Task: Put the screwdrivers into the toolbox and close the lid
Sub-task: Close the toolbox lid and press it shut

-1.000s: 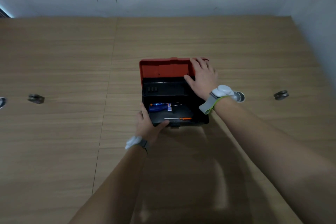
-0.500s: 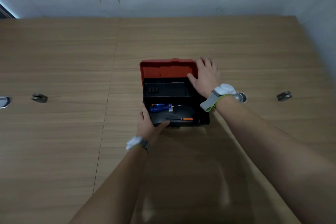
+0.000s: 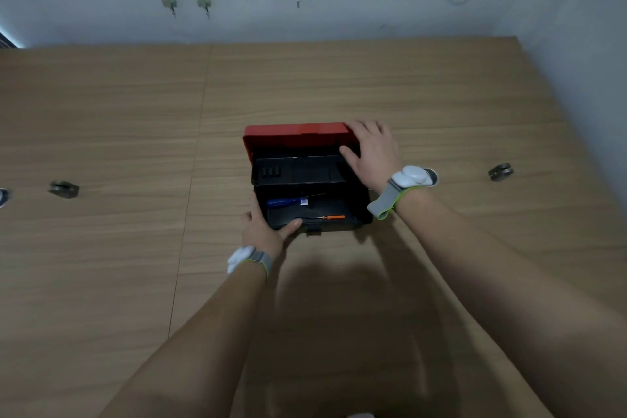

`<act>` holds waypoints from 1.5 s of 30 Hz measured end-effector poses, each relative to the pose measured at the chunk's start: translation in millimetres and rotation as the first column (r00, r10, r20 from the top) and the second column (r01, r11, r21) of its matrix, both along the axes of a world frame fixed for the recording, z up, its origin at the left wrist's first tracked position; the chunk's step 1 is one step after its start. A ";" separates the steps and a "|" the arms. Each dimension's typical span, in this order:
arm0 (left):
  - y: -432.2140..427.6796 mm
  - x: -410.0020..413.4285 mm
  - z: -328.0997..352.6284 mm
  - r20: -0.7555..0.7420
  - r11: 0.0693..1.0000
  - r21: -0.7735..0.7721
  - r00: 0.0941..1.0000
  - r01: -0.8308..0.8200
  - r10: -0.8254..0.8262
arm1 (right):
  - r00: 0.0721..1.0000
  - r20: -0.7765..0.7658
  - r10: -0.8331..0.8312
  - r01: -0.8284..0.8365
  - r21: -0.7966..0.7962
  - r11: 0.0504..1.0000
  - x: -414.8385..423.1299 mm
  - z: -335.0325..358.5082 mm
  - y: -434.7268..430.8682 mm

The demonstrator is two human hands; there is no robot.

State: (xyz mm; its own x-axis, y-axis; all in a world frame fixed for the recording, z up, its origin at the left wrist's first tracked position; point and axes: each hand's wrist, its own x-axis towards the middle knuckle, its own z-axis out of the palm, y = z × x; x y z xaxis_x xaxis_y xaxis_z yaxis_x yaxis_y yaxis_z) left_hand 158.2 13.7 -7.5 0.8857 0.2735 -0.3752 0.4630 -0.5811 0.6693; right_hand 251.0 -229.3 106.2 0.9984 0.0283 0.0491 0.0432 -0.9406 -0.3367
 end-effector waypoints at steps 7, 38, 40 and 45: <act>9.8 -0.6 4.2 0.043 1.000 0.010 0.999 0.022 -0.022 | 0.999 0.044 0.030 -0.030 -0.005 1.000 -18.9 -5.0 -4.9; 12.9 2.9 47.5 0.320 0.915 0.278 0.870 0.293 -0.376 | 0.986 -0.069 0.152 -0.148 0.054 0.987 -88.7 -65.0 -15.6; 12.2 0.4 45.2 0.316 0.908 0.299 0.868 0.293 -0.384 | 0.987 -0.067 0.149 -0.145 0.055 0.988 -90.8 -67.7 -15.4; 13.5 -1.5 36.5 0.314 0.896 0.328 0.860 0.299 -0.402 | 0.986 -0.092 0.139 -0.134 0.058 0.989 -95.7 -76.2 -14.1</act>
State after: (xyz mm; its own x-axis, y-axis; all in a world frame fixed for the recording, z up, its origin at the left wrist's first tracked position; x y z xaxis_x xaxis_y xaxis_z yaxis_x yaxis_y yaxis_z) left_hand 156.7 27.2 29.0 0.9986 -0.0403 0.0334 -0.0521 -0.8326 0.5514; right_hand 155.3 -243.5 30.0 0.9855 0.1643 -0.0412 0.1352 -0.9095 -0.3932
